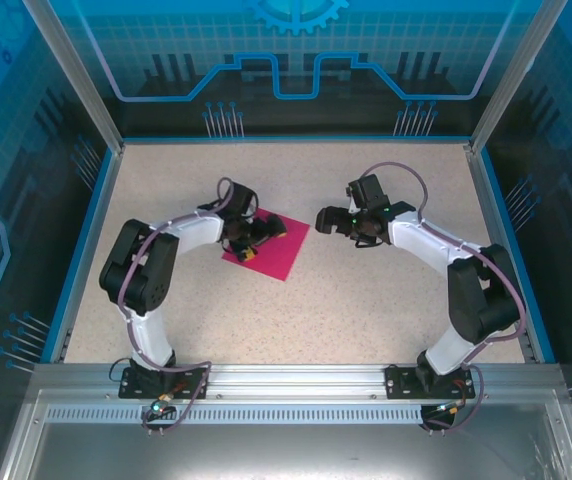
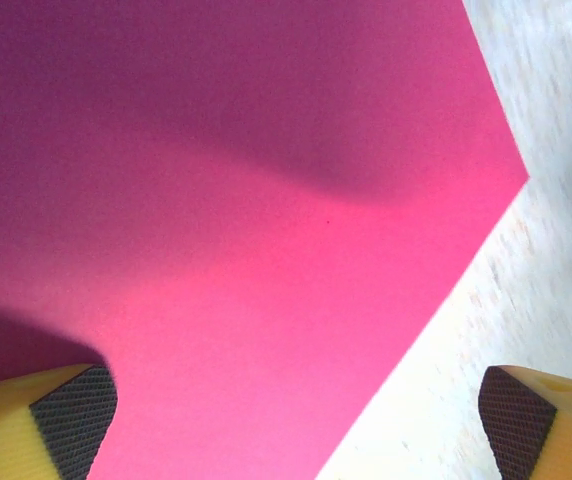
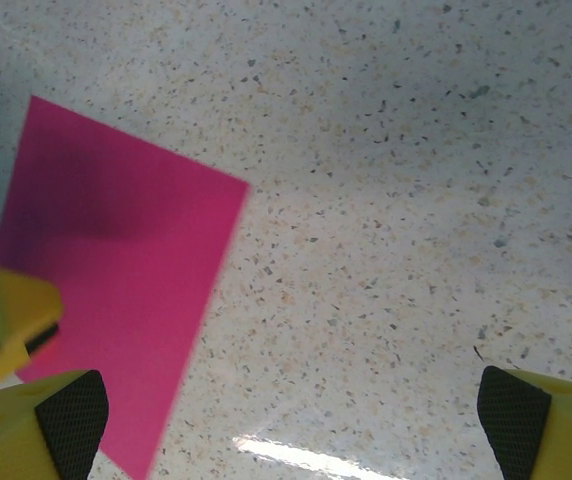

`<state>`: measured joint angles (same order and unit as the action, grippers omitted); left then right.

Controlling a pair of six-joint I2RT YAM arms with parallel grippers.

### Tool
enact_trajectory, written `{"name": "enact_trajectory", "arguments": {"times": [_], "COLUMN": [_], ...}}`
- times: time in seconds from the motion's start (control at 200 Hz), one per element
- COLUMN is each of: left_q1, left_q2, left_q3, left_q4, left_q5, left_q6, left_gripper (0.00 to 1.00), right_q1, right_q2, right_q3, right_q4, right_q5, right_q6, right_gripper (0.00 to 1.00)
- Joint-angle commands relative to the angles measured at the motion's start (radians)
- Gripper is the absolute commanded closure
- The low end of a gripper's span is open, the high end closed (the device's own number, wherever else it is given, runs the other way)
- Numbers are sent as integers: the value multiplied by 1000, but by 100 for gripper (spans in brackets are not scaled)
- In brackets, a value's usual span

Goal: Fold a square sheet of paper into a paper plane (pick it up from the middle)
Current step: Move the square sheet of paper to the center of the table.

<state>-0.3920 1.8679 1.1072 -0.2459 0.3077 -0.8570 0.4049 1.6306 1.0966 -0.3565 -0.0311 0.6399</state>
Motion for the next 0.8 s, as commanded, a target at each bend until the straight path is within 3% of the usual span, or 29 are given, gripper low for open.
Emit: {"name": "enact_trajectory", "arguments": {"times": [0.0, 0.1, 0.23, 0.32, 0.49, 0.795], "left_q1": [-92, -109, -64, 24, 221, 457], "left_q2": [41, -2, -92, -168, -292, -379], "left_q3": [-89, -80, -20, -16, -54, -111], "left_q4": [-17, 12, -75, -113, -183, -271], "left_q5": [143, 172, 150, 149, 125, 125], "left_q6": [-177, -200, -136, -110, -50, 36], "left_gripper": [1, 1, 1, 1, 1, 1], "right_q1": [23, 41, 109, 183, 313, 419], "right_q2": [-30, -24, 3, 57, 234, 506], "right_q3": [-25, -22, 13, 65, 212, 526], "right_q4": [-42, -55, -64, -69, -111, -212], "right_q5": [26, 30, 33, 39, 39, -1], "right_q6": [38, 44, 57, 98, 140, 126], "right_gripper": [1, 1, 1, 4, 19, 35]}}
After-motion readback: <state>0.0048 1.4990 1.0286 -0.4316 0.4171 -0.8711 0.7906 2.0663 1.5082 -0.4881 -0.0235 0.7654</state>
